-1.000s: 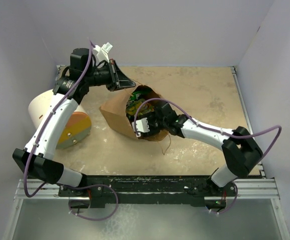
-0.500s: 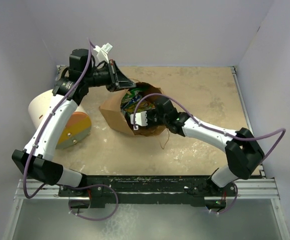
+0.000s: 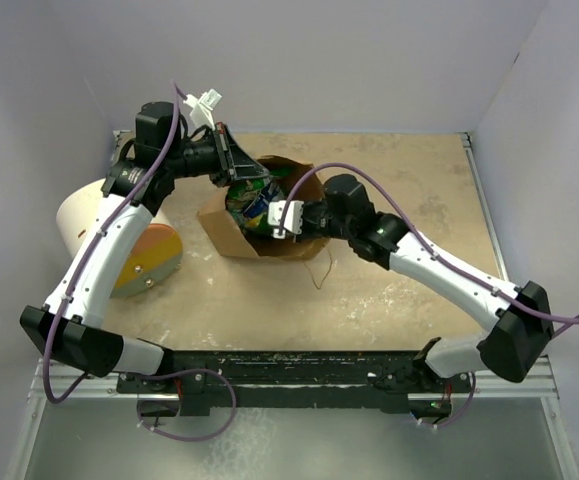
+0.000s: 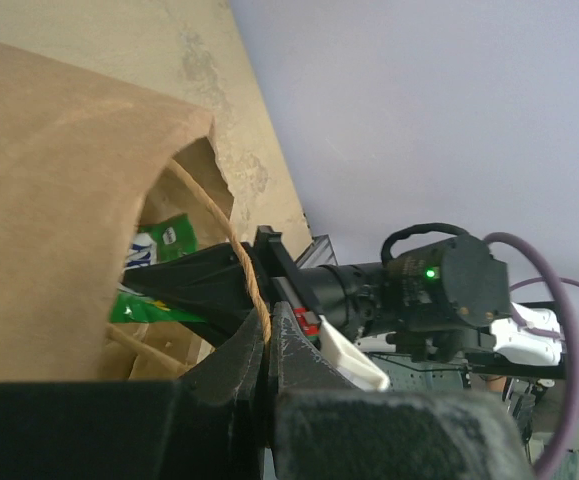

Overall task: Take the snacks out of the paper bag
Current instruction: Take out the snack from the paper bag.

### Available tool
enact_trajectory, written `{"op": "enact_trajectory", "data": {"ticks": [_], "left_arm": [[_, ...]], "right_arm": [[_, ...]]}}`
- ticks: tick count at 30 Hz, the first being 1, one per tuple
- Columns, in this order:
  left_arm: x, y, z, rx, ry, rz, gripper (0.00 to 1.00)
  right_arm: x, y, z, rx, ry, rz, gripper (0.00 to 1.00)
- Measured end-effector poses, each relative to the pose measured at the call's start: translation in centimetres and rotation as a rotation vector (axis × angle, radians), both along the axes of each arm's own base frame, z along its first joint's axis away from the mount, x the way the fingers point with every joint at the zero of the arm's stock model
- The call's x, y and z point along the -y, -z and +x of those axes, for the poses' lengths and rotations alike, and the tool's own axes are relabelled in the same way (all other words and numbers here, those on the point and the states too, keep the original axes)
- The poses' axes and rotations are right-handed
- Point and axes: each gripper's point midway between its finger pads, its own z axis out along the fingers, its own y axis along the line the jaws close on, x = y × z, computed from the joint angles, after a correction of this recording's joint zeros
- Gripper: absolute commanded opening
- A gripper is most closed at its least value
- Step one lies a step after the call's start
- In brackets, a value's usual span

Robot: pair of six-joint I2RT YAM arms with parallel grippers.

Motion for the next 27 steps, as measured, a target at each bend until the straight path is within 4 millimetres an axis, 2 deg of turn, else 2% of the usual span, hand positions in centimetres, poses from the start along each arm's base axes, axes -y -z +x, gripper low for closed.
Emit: {"op": "enact_trajectory", "data": {"ticks": [7, 19, 27], "left_arm": [[-0.2, -0.6, 0.5, 0.012, -0.022, 0.01, 0.0], [-0.6, -0.3, 0.9, -0.004, -0.048, 0.028, 0.0], [-0.5, -0.2, 1.2, -0.008, -0.052, 0.031, 0.0]], "right_arm": [[1.2, -4.5, -1.2, 0.019, 0.005, 0.032, 0.0], [4.8, -13.4, -4.0, 0.115, 0.058, 0.152, 0.0], [8.1, -18.0, -5.0, 0.185, 0.169, 0.246, 0.0]]}}
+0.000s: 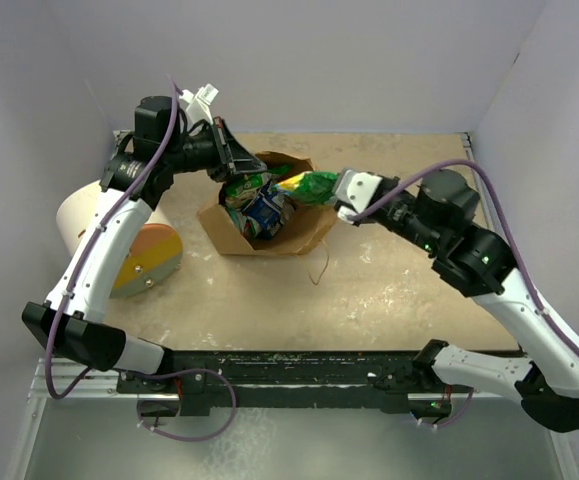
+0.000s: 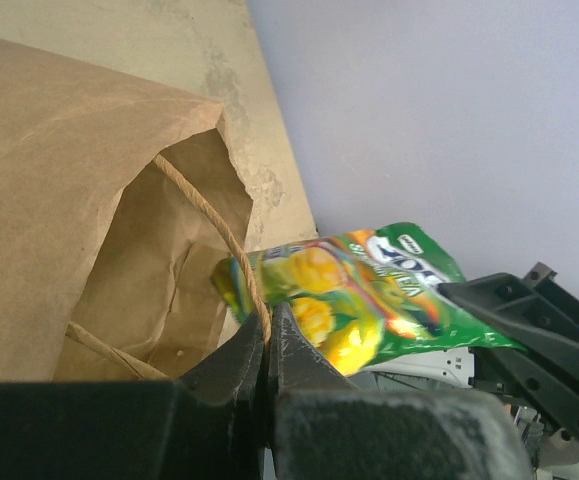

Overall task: Take the snacks out of the paper bag
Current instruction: Take out the snack from the paper bag, then place the snack at the center of the board.

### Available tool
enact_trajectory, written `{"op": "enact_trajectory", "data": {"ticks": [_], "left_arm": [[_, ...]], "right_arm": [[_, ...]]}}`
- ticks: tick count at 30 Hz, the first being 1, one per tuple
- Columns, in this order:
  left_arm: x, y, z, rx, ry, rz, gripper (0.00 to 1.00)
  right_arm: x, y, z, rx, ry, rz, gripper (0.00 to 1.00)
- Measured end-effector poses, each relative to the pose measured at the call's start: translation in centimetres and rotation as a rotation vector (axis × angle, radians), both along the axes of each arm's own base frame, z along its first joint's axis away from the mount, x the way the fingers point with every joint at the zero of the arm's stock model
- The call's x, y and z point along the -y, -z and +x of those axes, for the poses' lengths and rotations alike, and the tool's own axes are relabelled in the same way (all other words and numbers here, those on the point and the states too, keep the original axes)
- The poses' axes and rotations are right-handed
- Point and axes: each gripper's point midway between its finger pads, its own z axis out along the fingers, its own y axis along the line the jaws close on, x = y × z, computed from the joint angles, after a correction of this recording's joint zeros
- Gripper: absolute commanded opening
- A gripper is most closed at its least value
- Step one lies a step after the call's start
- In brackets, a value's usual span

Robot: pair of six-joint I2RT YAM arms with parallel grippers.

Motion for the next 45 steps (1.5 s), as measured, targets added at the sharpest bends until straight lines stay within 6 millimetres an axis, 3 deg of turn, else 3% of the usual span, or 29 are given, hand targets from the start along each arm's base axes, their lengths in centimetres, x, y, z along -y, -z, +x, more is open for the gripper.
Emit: {"op": "enact_trajectory", "data": {"ticks": [8, 13, 16, 19, 29, 36, 40, 45], "left_arm": [[-0.2, 0.1, -0.1, -0.012, -0.007, 0.007, 0.0], [-0.3, 0.3, -0.2, -0.026, -0.011, 0.012, 0.0], [-0.3, 0.4, -0.2, -0.028, -0.011, 0.012, 0.0], [-0.4, 0.3, -0.2, -0.027, -0.012, 0.012, 0.0], [-0.4, 0.4, -0.2, -0.032, -0.011, 0.013, 0.0], [-0.3, 0.3, -0.3, -0.032, -0.005, 0.01, 0.0], [-0.2, 0.2, -0.5, -0.033, 0.004, 0.006, 0.0], [-0.1, 0.0, -0.6, -0.038, 0.017, 0.002, 0.0]], "right_arm": [[6.2, -6.1, 1.9, 0.145, 0.355, 0.258, 0.0], [8.7, -6.5, 5.3, 0.164, 0.556, 0.324, 0.0], [10.4, -4.3, 8.5, 0.118, 0.662, 0.324, 0.0], [12.9, -0.8, 11.1, 0.055, 0.765, 0.311, 0.0], [17.8, 10.7, 17.3, -0.153, 0.935, 0.33, 0.0], [25.0, 17.2, 22.1, -0.237, 1.1, 0.325, 0.0], [29.7, 18.6, 24.1, -0.229, 1.188, 0.267, 0.0], [33.8, 17.6, 26.2, -0.148, 1.242, 0.172, 0.0]]}}
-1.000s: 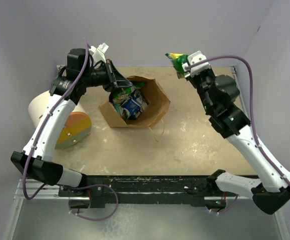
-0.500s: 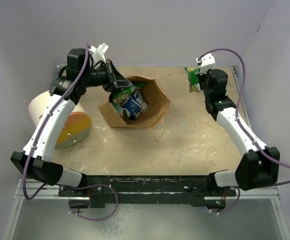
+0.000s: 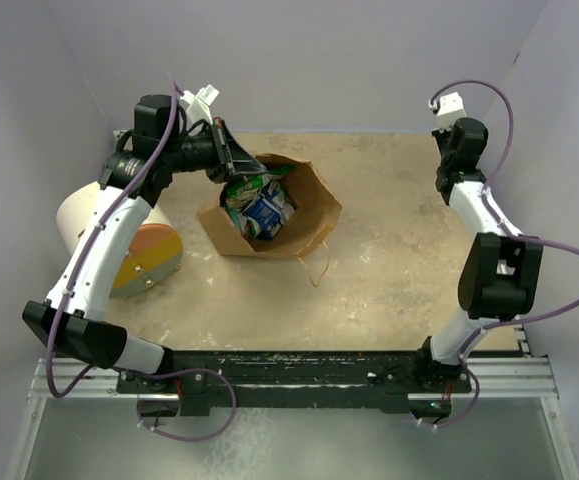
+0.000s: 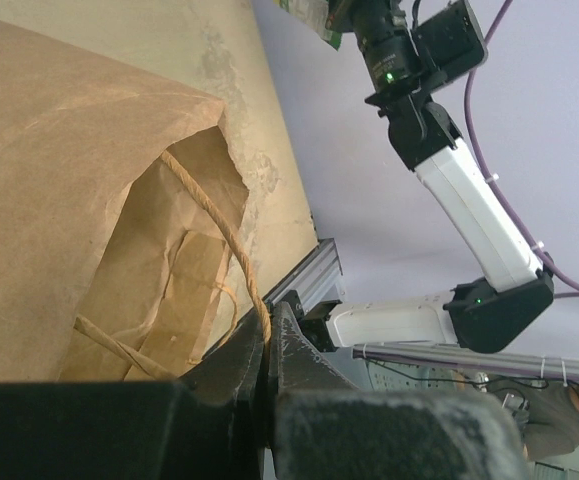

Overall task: Take the snacks out of the paper bag
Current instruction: Place the snack at the center of the board.

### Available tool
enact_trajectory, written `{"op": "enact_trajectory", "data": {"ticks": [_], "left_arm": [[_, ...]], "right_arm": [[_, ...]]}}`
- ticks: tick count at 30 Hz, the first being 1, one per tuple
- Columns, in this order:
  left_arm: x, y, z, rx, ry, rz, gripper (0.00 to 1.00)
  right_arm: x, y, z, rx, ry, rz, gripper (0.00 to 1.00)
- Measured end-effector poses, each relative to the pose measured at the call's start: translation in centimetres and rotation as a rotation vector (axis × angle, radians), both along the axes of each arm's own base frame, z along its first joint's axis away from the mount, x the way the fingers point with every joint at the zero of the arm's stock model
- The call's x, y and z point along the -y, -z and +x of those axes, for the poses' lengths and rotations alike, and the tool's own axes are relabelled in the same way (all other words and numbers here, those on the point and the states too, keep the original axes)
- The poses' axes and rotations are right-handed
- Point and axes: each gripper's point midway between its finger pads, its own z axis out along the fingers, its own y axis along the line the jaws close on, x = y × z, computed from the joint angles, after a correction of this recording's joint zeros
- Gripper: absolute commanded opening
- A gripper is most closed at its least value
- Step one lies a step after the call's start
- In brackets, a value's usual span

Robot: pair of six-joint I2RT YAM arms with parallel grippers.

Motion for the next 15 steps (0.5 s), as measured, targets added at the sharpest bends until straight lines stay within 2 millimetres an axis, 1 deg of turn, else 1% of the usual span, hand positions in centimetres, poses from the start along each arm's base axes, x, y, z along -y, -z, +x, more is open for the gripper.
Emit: {"op": "enact_trajectory", "data": {"ticks": [2, 3, 6, 8, 9, 11, 14, 15], "left_arm": [[0.0, -0.1, 0.0, 0.0, 0.003, -0.001, 0.0], [0.1, -0.1, 0.1, -0.001, 0.003, -0.001, 0.0], [0.1, -0.1, 0.1, -0.003, 0.003, 0.0, 0.0], [0.1, -0.1, 0.1, -0.005, 0.003, 0.001, 0.0], [0.1, 0.0, 0.1, -0.006, 0.003, 0.001, 0.0], [0.1, 0.0, 0.2, -0.008, 0.003, 0.002, 0.0], [0.1, 0.1, 0.2, -0.009, 0.002, 0.002, 0.0], [0.1, 0.1, 0.2, -0.009, 0.002, 0.002, 0.0]], "right_arm": [[0.3, 0.0, 0.9, 0.0, -0.004, -0.031, 0.0], [0.2, 0.3, 1.4, -0.01, -0.01, -0.042, 0.0], [-0.9, 2.6, 2.3, -0.058, -0.065, -0.028, 0.0], [-2.4, 4.6, 2.5, -0.107, -0.119, -0.004, 0.0], [-3.5, 5.8, 2.6, -0.134, -0.153, 0.009, 0.0], [-6.3, 8.0, 2.3, -0.19, -0.227, 0.036, 0.0], [-12.3, 11.4, 1.5, -0.264, -0.362, 0.079, 0.0], [-13.7, 12.4, 1.1, -0.284, -0.392, 0.094, 0.0]]}}
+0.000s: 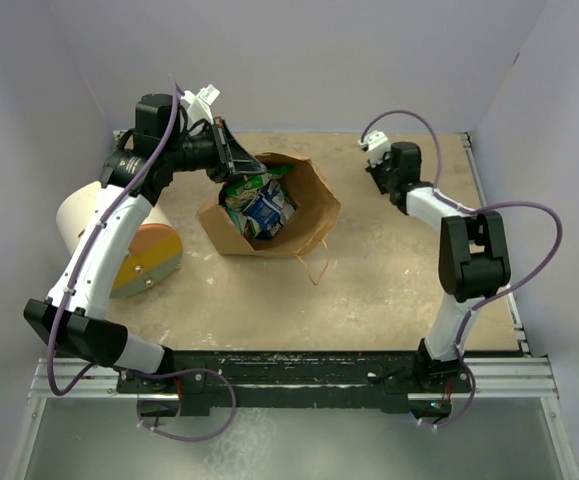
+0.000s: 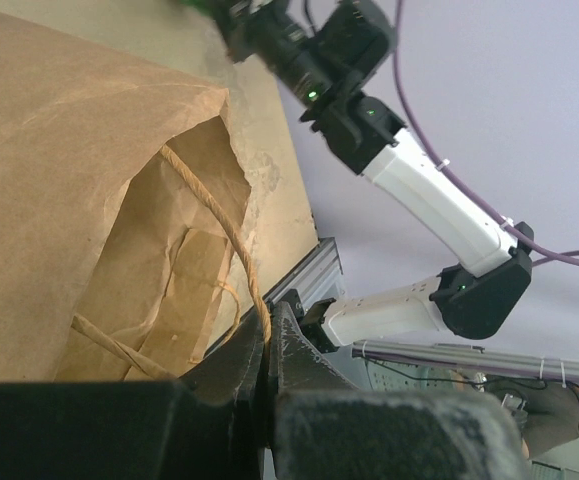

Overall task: Take the snacks out of the paper bag
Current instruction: Place the snack at the center of the board.

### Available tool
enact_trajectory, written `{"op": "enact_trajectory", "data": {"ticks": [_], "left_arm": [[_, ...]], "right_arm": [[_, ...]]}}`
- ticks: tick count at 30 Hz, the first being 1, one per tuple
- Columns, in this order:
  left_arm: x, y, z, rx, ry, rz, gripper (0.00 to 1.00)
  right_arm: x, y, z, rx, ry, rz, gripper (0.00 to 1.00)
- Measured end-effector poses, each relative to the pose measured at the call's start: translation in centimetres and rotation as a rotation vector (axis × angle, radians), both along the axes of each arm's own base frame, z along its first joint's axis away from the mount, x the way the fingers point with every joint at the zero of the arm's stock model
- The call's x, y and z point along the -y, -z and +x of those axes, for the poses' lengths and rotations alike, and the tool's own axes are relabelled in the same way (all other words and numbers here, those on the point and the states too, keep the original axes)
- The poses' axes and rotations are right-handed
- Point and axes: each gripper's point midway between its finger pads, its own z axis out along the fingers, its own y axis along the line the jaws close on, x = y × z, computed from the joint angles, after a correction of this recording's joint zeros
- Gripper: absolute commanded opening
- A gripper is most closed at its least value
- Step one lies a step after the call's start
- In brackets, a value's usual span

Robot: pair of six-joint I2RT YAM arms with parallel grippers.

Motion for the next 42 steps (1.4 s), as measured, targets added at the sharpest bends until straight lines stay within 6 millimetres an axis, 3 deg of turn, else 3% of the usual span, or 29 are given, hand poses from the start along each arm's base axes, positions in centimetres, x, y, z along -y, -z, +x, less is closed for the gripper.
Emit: {"op": "enact_trajectory", "data": {"ticks": [2, 4, 15, 17, 20, 22, 26, 32, 35, 42], "left_arm": [[0.0, 0.0, 0.0, 0.0, 0.0, -0.001, 0.0], [0.0, 0.0, 0.0, 0.001, -0.001, -0.001, 0.0], [0.0, 0.3, 0.1, -0.004, -0.001, 0.001, 0.0], [0.0, 0.3, 0.1, -0.003, -0.001, 0.001, 0.0], [0.0, 0.3, 0.1, -0.004, -0.001, 0.001, 0.0], [0.0, 0.3, 0.1, -0.003, -0.001, 0.001, 0.0], [0.0, 0.3, 0.1, -0.003, -0.001, 0.001, 0.0], [0.0, 1.3, 0.1, -0.019, -0.001, 0.004, 0.0], [0.1, 1.8, 0.0, -0.034, -0.004, -0.006, 0.0], [0.5, 1.0, -0.3, -0.045, -0.004, -0.072, 0.0]], "right_arm": [[-2.8, 1.8, -0.7, -0.045, -0.059, 0.035, 0.0], [-4.1, 3.4, -1.3, -0.095, -0.083, 0.062, 0.0], [-2.5, 6.9, -3.9, -0.2, -0.017, 0.117, 0.09], [-2.2, 7.3, -4.2, -0.21, 0.003, 0.113, 0.17], [-1.7, 7.7, -4.9, -0.219, 0.038, 0.109, 0.38], [-1.3, 7.4, -5.5, -0.22, 0.068, 0.112, 0.45], [-1.2, 4.4, -6.6, -0.174, 0.091, 0.143, 0.54], [-2.5, -3.7, -8.3, -0.009, 0.044, 0.266, 0.54], [-4.1, -6.4, -10.1, 0.034, -0.031, 0.347, 0.49], [-9.3, -10.6, -14.9, 0.098, -0.227, 0.484, 0.49]]}}
